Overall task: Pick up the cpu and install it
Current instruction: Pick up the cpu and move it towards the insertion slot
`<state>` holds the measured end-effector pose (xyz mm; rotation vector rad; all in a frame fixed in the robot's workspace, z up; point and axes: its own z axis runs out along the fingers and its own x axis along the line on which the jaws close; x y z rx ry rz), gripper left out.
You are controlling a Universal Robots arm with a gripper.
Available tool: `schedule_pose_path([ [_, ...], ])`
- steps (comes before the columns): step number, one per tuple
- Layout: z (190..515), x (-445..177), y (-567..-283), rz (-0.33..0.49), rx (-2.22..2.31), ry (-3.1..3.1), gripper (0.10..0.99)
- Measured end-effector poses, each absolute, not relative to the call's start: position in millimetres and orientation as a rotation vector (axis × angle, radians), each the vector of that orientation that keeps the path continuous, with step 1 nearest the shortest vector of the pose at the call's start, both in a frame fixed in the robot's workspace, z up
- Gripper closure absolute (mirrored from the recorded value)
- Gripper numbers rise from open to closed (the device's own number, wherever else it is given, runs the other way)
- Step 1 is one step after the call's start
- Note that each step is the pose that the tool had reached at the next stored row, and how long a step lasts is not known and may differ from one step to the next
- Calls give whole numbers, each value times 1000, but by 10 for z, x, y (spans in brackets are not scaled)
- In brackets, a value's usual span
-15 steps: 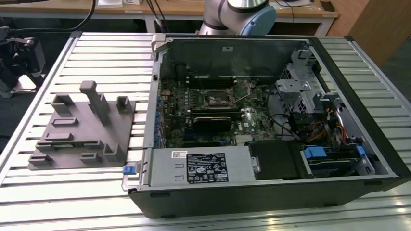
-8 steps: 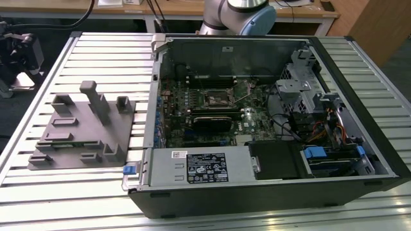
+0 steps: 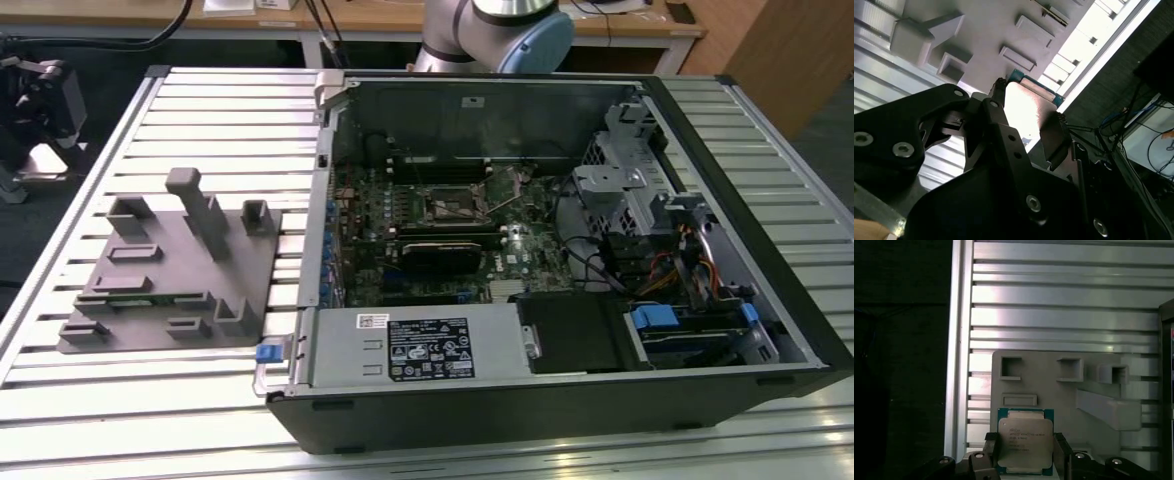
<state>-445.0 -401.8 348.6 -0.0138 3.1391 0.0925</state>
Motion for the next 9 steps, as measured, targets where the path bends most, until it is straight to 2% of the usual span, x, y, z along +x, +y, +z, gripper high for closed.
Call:
schedule_pose_path([
  [9,3570,-4450,-4005,90,-14,3139,557],
])
